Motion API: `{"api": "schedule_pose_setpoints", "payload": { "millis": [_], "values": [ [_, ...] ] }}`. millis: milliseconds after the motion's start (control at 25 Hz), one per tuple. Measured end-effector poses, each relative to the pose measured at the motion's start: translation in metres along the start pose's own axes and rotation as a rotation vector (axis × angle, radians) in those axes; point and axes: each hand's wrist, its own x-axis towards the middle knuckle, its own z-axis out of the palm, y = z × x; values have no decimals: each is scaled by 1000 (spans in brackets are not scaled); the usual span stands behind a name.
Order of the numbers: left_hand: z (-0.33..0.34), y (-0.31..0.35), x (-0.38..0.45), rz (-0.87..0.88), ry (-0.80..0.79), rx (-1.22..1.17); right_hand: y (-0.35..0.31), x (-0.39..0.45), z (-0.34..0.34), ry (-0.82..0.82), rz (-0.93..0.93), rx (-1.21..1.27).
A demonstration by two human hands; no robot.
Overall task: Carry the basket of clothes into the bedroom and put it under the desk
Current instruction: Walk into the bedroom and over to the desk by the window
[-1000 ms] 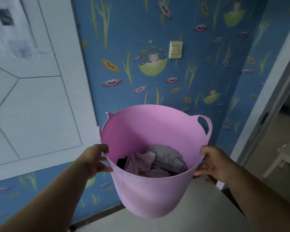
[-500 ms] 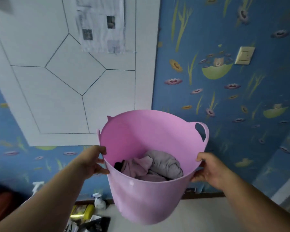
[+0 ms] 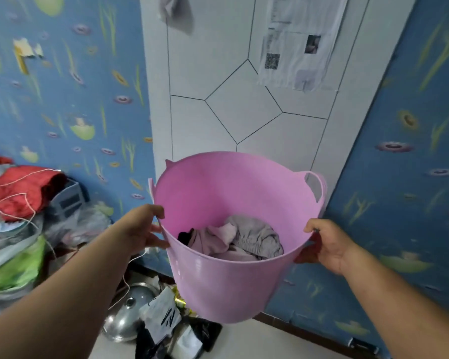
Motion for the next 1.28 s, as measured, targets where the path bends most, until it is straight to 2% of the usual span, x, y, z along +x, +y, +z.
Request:
{"api": "schedule_pose_setpoints", "payload": {
  "millis": [440,680,1040,1280],
  "values": [
    [-135,-5,-53,-2,313,-174,-33,49,161,-341,-2,-135],
    [-191,-18,-92,7,546,-287,-40,73,253,-596,20,-192],
    [-227,-41,-163,1,847,-374,-34,82,368,-925,43,-322],
    [-257,-61,-209,-9,995,-446,-23,53,440,-1049,59,-384]
  ]
}}
